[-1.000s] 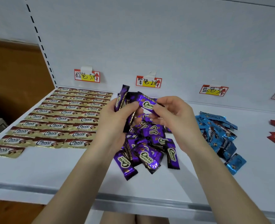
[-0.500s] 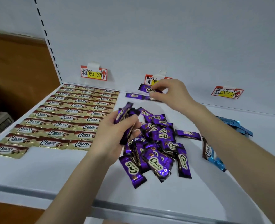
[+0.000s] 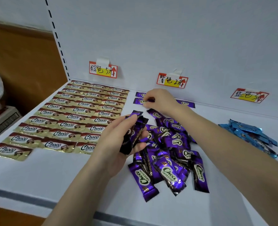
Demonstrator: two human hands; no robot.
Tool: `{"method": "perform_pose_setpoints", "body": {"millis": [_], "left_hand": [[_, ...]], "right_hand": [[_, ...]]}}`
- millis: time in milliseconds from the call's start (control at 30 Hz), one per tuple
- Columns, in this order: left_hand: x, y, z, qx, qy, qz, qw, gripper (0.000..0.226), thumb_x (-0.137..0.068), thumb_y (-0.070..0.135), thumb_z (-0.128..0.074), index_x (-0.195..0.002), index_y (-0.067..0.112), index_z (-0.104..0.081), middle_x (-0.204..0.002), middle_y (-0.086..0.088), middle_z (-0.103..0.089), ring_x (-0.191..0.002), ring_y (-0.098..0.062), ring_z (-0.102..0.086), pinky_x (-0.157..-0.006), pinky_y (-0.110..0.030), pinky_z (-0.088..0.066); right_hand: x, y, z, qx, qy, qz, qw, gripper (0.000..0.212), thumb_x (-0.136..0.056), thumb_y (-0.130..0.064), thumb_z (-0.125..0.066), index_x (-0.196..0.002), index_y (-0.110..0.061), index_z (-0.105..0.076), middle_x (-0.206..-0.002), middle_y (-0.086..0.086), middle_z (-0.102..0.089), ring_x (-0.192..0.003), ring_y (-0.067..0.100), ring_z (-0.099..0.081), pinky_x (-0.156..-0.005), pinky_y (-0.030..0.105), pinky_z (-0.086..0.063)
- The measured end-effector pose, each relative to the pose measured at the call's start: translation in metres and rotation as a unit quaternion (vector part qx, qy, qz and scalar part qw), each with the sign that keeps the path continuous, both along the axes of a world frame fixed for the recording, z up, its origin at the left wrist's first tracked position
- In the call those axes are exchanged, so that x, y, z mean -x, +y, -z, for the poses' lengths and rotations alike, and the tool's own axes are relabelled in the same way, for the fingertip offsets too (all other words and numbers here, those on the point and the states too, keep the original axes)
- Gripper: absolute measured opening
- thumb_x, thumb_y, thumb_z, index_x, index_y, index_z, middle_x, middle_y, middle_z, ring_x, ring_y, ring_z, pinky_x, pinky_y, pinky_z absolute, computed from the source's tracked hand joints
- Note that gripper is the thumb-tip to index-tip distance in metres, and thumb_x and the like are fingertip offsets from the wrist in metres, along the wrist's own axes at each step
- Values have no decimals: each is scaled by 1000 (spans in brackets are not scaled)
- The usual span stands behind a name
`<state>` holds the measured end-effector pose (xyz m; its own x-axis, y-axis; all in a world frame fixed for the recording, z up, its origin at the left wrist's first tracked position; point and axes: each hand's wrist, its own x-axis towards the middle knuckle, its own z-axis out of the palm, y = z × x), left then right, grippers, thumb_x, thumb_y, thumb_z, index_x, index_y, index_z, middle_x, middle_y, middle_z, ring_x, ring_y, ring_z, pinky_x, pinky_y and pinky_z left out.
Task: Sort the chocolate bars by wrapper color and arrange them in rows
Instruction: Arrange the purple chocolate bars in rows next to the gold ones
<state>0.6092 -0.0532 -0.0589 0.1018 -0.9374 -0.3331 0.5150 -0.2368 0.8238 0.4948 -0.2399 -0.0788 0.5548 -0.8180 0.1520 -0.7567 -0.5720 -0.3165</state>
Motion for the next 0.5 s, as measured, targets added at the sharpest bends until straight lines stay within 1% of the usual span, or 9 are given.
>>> {"method": "perform_pose_setpoints", "body": {"millis": [67,133,233,300,400,500], "left_hand": [[0,-1,0,-15,20,-8,1000,29,-90,22,-54,-113,4,-60,-82,-13,-71,-62,-14,-67,-42,-22,-48],[-1,-1,1,-26,47,-13,998,32,-94,19,-47,-120,2,-57,-87,-17,-70,-61,-16,-68,-41,-22,-48],[-1,-2,1,-23,66,-20,997,32,-95,12,-42,-122,2,-54,-87,-19,-70,-61,-18,-69,-41,-23,-49],[-1,-1,1,-21,65,-24,997,28,-95,9,-41,-119,3,-54,-87,-20,-69,-60,-19,-69,-41,-23,-49],[0,-1,1,-16,51,-24,998,19,-95,7,-42,-106,7,-58,-86,-19,-70,-61,-19,-69,-42,-23,-49],[0,-1,1,-4,29,-22,999,16,-95,6,-44,-96,7,-60,-84,-18,-69,-62,-18,-69,-43,-23,-50]], "right_hand": [[-1,-2,2,14,12,-5,1000,19,-86,-23,-61,-100,-12,-69,-108,4,-64,-100,21,-56,-78,28,-40],[-2,-2,3,23,14,-7,1000,17,-88,-21,-59,-97,-12,-70,-105,5,-65,-97,22,-57,-78,31,-45],[-4,-1,3,29,13,-1,1000,19,-89,-14,-52,-97,-11,-70,-102,6,-66,-94,24,-58,-80,37,-49],[-6,0,3,25,6,13,1000,20,-89,-12,-51,-96,-9,-69,-101,7,-66,-92,24,-59,-80,38,-49],[-7,0,3,21,-4,21,1000,20,-90,-12,-51,-96,-7,-69,-100,9,-65,-92,25,-59,-81,40,-49],[-7,1,3,27,-2,22,999,20,-90,-13,-51,-98,-8,-68,-102,10,-64,-93,26,-58,-81,38,-48]]}}
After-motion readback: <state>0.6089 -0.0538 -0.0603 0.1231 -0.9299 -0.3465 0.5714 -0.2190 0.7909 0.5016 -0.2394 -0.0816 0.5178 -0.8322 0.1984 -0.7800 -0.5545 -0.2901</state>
